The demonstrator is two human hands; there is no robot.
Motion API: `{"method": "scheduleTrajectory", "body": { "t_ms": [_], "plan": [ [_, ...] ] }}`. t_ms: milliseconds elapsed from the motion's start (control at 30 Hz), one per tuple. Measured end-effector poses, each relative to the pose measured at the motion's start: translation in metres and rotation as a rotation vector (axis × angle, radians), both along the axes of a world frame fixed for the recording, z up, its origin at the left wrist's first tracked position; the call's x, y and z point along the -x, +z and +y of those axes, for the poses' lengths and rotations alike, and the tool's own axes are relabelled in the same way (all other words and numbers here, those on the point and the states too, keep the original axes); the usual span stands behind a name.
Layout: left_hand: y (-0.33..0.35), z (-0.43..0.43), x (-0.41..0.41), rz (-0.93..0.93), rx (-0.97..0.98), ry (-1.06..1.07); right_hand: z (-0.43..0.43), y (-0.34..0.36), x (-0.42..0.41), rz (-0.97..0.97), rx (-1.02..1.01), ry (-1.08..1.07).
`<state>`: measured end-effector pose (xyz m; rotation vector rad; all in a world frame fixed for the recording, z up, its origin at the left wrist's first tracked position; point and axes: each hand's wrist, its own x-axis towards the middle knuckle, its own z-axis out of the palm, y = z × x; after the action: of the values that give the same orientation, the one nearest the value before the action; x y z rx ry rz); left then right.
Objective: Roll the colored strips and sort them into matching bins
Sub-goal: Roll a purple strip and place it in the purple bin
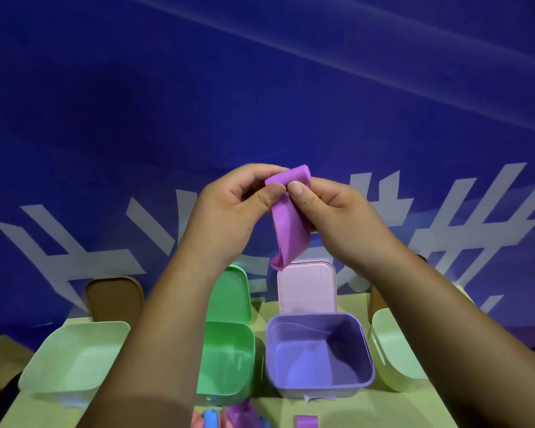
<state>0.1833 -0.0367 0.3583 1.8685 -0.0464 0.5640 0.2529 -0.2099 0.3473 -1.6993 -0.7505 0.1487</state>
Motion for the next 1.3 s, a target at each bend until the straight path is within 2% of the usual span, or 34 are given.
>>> {"method": "scheduleTrajectory", "body": {
  "t_ms": [133, 233, 467, 667, 833, 1033, 1233, 1300],
  "plan": [
    [0.003, 0.0, 0.0, 0.028, 0.084, 0.046, 0.0, 0.002, 0.001, -0.001, 0.043, -0.011],
    [0.005, 0.005, 0.001, 0.038, -0.053, 0.101, 0.001, 0.003, 0.001, -0.002, 0.085, -0.012],
    [0.009, 0.005, 0.005, 0.056, -0.209, 0.121, 0.004, 0.003, 0.0, 0.048, 0.068, -0.042],
    [0.007, 0.005, 0.003, 0.052, -0.214, 0.137, 0.006, 0.002, 0.0, 0.05, 0.063, -0.076],
    [0.008, 0.004, 0.001, 0.039, -0.094, 0.102, 0.009, 0.003, -0.001, 0.103, -0.024, -0.136],
    [0.006, 0.0, 0.0, 0.037, 0.053, 0.089, 0.011, 0.0, 0.0, 0.082, -0.02, -0.15],
    [0.004, -0.006, -0.001, 0.054, 0.427, -0.004, 0.012, 0.002, 0.002, 0.14, -0.153, -0.127],
    [0.003, -0.007, -0.002, 0.055, 0.487, -0.031, 0.012, 0.003, 0.002, 0.141, -0.168, -0.131]
  ]
}}
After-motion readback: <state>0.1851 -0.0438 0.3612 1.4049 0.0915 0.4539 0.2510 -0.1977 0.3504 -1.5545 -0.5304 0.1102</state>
